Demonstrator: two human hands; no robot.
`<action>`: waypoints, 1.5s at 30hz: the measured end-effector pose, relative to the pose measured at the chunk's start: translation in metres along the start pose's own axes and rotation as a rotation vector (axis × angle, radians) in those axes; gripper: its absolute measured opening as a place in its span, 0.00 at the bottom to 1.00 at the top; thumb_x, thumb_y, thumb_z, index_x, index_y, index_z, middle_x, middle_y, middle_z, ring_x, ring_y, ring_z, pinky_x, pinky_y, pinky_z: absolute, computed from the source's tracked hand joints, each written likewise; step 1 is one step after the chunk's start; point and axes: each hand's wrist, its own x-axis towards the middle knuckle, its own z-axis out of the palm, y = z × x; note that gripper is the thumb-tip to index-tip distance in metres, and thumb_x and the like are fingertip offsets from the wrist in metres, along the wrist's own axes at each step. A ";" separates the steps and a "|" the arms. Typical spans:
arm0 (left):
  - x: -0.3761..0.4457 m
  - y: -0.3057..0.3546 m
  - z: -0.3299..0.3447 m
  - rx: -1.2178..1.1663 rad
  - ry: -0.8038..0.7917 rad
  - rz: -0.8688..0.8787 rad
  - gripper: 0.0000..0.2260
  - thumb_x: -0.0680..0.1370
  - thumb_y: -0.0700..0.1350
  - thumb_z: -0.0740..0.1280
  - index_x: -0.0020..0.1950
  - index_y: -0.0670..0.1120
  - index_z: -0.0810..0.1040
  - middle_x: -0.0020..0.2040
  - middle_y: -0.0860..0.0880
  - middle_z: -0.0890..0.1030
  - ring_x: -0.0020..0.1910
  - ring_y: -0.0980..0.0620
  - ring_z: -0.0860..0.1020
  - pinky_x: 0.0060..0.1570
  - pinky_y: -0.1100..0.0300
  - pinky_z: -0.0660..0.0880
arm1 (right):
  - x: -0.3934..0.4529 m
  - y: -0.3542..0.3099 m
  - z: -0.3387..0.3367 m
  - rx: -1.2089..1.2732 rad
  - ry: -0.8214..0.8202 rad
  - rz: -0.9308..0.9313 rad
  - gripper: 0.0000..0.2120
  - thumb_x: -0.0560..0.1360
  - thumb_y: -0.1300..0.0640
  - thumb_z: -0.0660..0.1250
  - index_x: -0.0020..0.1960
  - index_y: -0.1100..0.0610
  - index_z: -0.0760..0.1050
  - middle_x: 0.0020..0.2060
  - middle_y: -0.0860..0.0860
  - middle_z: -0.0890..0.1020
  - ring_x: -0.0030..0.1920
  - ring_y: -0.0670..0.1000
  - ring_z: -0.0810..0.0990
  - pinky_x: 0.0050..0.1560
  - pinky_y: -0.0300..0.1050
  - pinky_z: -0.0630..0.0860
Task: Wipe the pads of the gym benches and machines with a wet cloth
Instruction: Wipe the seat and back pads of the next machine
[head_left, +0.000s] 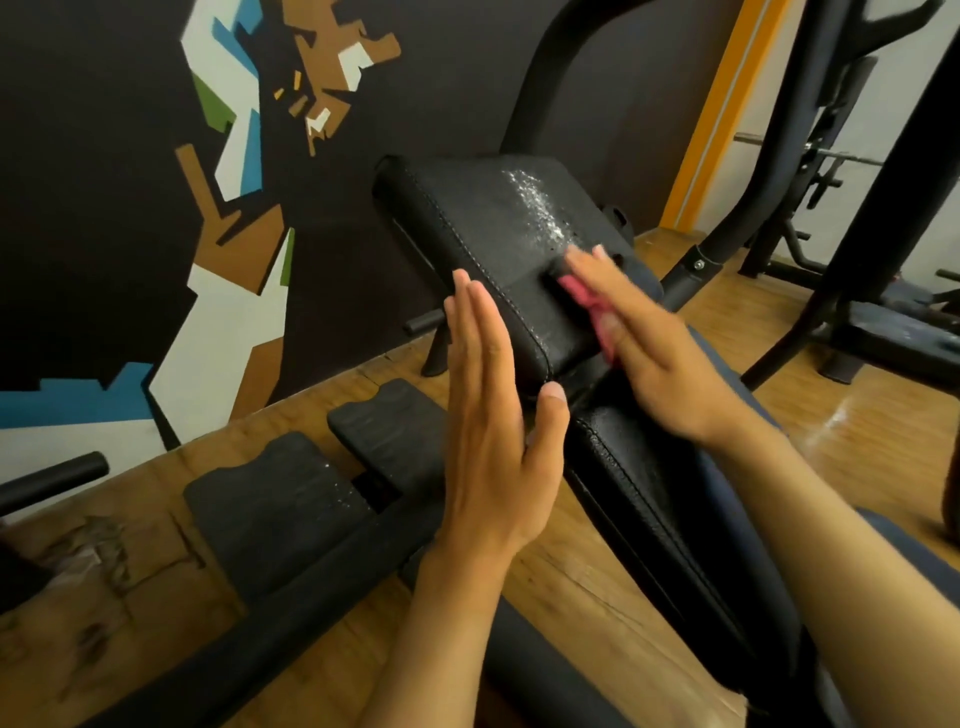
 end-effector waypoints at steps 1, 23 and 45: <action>0.000 0.002 0.001 -0.012 0.004 0.000 0.35 0.83 0.50 0.55 0.83 0.48 0.36 0.83 0.56 0.35 0.82 0.55 0.37 0.80 0.55 0.42 | 0.009 0.016 -0.010 0.024 0.031 0.096 0.24 0.85 0.68 0.53 0.79 0.55 0.61 0.76 0.46 0.68 0.82 0.46 0.50 0.82 0.49 0.47; 0.001 0.014 0.007 -0.071 0.036 -0.077 0.36 0.84 0.50 0.57 0.83 0.52 0.35 0.82 0.61 0.34 0.81 0.59 0.35 0.78 0.59 0.41 | 0.015 -0.005 0.002 -0.081 0.022 -0.006 0.24 0.85 0.62 0.57 0.80 0.57 0.61 0.80 0.48 0.62 0.82 0.48 0.51 0.81 0.43 0.49; 0.002 0.018 0.005 -0.046 0.047 -0.089 0.37 0.83 0.52 0.59 0.81 0.59 0.34 0.80 0.67 0.34 0.80 0.63 0.35 0.77 0.57 0.42 | 0.148 0.051 -0.024 -0.128 0.059 0.334 0.23 0.87 0.54 0.53 0.81 0.50 0.60 0.77 0.45 0.66 0.80 0.51 0.59 0.76 0.38 0.52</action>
